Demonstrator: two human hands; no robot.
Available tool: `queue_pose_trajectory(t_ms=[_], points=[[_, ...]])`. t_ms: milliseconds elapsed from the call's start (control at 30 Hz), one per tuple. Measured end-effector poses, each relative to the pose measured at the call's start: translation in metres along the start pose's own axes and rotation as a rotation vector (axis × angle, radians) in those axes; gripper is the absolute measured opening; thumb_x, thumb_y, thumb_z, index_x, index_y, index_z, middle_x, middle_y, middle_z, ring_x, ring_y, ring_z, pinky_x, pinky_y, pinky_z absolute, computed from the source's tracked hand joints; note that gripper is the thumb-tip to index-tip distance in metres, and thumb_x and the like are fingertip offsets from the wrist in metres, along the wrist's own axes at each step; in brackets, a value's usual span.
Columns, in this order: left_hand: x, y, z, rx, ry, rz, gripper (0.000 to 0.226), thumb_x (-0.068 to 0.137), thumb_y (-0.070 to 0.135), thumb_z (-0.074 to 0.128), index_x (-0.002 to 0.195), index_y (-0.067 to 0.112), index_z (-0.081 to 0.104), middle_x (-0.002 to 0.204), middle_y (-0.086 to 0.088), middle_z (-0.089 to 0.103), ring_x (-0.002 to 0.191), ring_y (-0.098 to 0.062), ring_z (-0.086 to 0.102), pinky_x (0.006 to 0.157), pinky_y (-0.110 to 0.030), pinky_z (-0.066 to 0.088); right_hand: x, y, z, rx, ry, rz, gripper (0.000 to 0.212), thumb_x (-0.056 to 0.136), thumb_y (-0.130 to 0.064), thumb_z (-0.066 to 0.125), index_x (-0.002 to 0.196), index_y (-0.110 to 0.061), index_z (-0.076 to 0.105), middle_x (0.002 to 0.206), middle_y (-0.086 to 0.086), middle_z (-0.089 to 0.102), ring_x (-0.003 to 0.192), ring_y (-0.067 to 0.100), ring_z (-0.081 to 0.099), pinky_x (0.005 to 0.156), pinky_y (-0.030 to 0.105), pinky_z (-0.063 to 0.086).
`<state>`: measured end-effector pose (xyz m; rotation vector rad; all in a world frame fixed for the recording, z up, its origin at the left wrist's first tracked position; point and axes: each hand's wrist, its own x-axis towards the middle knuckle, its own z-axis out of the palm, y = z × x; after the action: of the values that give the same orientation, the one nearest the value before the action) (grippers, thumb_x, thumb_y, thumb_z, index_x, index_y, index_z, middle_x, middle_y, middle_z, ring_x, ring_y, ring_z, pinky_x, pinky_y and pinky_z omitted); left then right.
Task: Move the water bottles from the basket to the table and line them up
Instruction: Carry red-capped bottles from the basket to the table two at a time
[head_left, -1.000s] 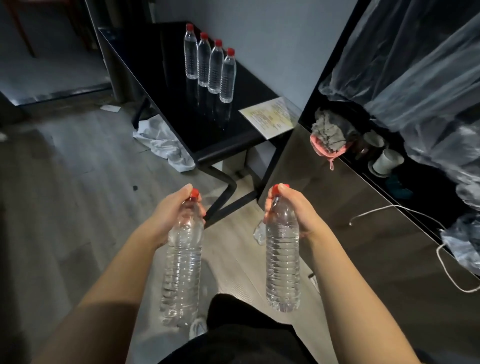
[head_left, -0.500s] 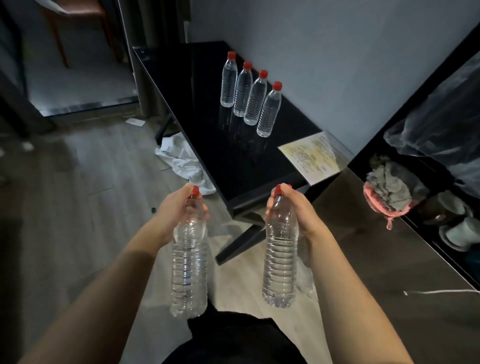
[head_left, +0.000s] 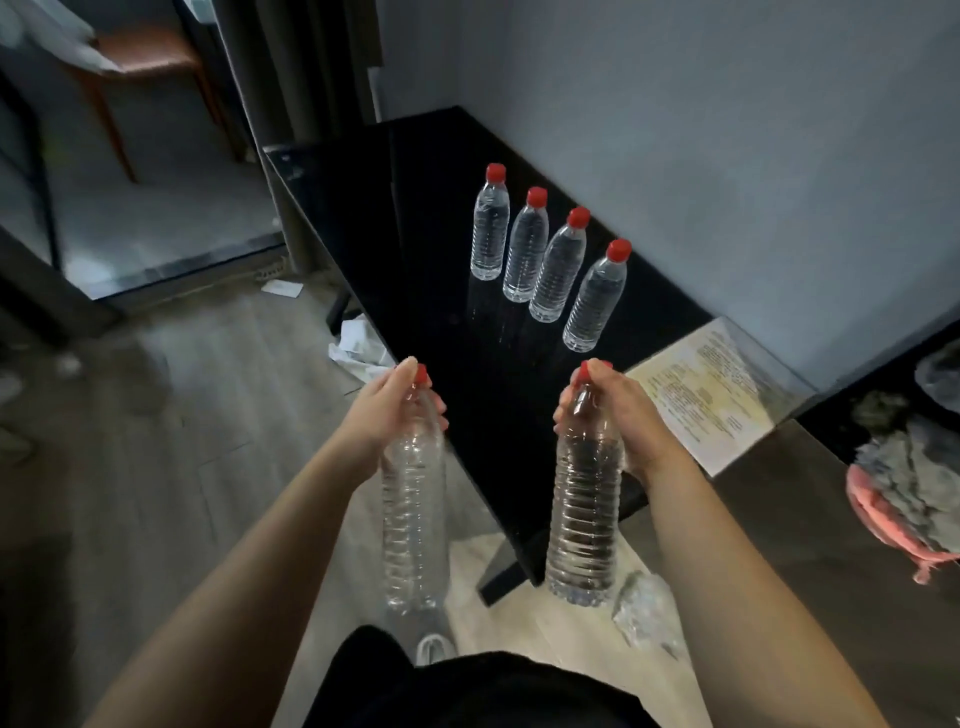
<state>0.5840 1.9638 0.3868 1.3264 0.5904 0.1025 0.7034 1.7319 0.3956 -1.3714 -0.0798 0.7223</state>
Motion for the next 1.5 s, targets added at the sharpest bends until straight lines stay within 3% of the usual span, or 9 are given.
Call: queue_pose_trajectory(t_ms=[400,600,700,767,867,967,1100,1300,1500], points=[[0.174,0.055,0.035,0.286,-0.363,0.086,0.031,0.1,0.04,0.042,0.093,0.013,0.056,0.079,-0.005,0.073,0.076,-0.024,0.071,0.075,-0.04,0.054,0.086,-0.02,0.026,-0.075,0.432,-0.098,0.024,0.098,-0.029,0.051,0.089,-0.008,0.06,0.078,0.011,0.068,0.073,0.028,0.069,0.068,0.036,0.057],[0.24,0.08,0.045,0.437,-0.531,0.205,0.021,0.098,0.036,0.046,0.095,0.02,0.059,0.085,0.0,0.072,0.081,-0.011,0.068,0.075,-0.025,0.051,0.126,-0.037,0.047,-0.169,0.667,-0.132,0.027,0.096,-0.031,0.053,0.095,-0.005,0.061,0.082,0.014,0.07,0.071,0.022,0.07,0.062,0.025,0.054],[0.265,0.085,0.049,0.46,-0.571,0.258,0.019,0.098,0.033,0.048,0.094,0.017,0.058,0.086,-0.001,0.07,0.078,-0.005,0.065,0.066,-0.013,0.047,0.141,-0.039,0.053,-0.205,0.747,-0.146,0.024,0.096,-0.032,0.054,0.097,-0.009,0.06,0.086,0.016,0.069,0.073,0.019,0.068,0.067,0.025,0.053],[0.277,0.086,0.052,0.483,-0.632,0.296,0.016,0.097,0.033,0.048,0.099,0.019,0.056,0.089,0.0,0.068,0.081,-0.006,0.064,0.068,-0.017,0.048,0.146,-0.039,0.058,-0.214,0.796,-0.169,0.02,0.096,-0.03,0.053,0.098,-0.01,0.057,0.088,0.016,0.065,0.076,0.014,0.065,0.071,0.023,0.051],[0.292,0.084,0.059,0.557,-0.775,0.344,0.014,0.097,0.033,0.049,0.104,0.022,0.054,0.092,0.002,0.066,0.086,-0.008,0.063,0.078,-0.026,0.051,0.153,-0.035,0.064,-0.271,0.851,-0.183,0.01,0.097,-0.028,0.051,0.095,-0.018,0.052,0.087,0.002,0.058,0.078,0.003,0.057,0.076,0.021,0.045],[0.301,0.079,0.068,0.615,-0.867,0.384,0.014,0.096,0.034,0.05,0.105,0.024,0.053,0.095,0.001,0.066,0.09,-0.012,0.062,0.083,-0.032,0.051,0.159,-0.027,0.061,-0.336,0.92,-0.185,0.007,0.098,-0.026,0.051,0.099,-0.02,0.05,0.091,0.001,0.056,0.081,0.001,0.053,0.078,0.018,0.042],[0.307,0.074,0.077,0.607,-0.908,0.432,0.013,0.098,0.029,0.048,0.11,0.023,0.05,0.102,0.009,0.065,0.095,-0.004,0.061,0.084,-0.028,0.048,0.165,-0.023,0.055,-0.366,0.988,-0.184,0.016,0.097,-0.025,0.052,0.11,-0.015,0.049,0.095,-0.005,0.054,0.081,-0.01,0.05,0.076,0.007,0.039],[0.308,0.065,0.078,0.619,-0.974,0.528,0.018,0.094,0.038,0.047,0.111,0.031,0.046,0.102,0.006,0.063,0.087,-0.006,0.06,0.077,-0.03,0.05,0.17,-0.015,0.051,-0.343,1.027,-0.201,0.019,0.097,-0.023,0.053,0.115,-0.017,0.05,0.105,0.002,0.058,0.097,0.007,0.056,0.087,0.019,0.042],[0.31,0.063,0.076,0.694,-0.998,0.581,0.025,0.093,0.03,0.058,0.115,0.027,0.047,0.106,0.011,0.06,0.101,-0.004,0.058,0.089,-0.032,0.049,0.17,-0.018,0.049,-0.379,0.959,-0.167,0.018,0.096,-0.025,0.056,0.111,-0.02,0.049,0.102,0.005,0.059,0.094,0.01,0.058,0.085,0.017,0.043]])
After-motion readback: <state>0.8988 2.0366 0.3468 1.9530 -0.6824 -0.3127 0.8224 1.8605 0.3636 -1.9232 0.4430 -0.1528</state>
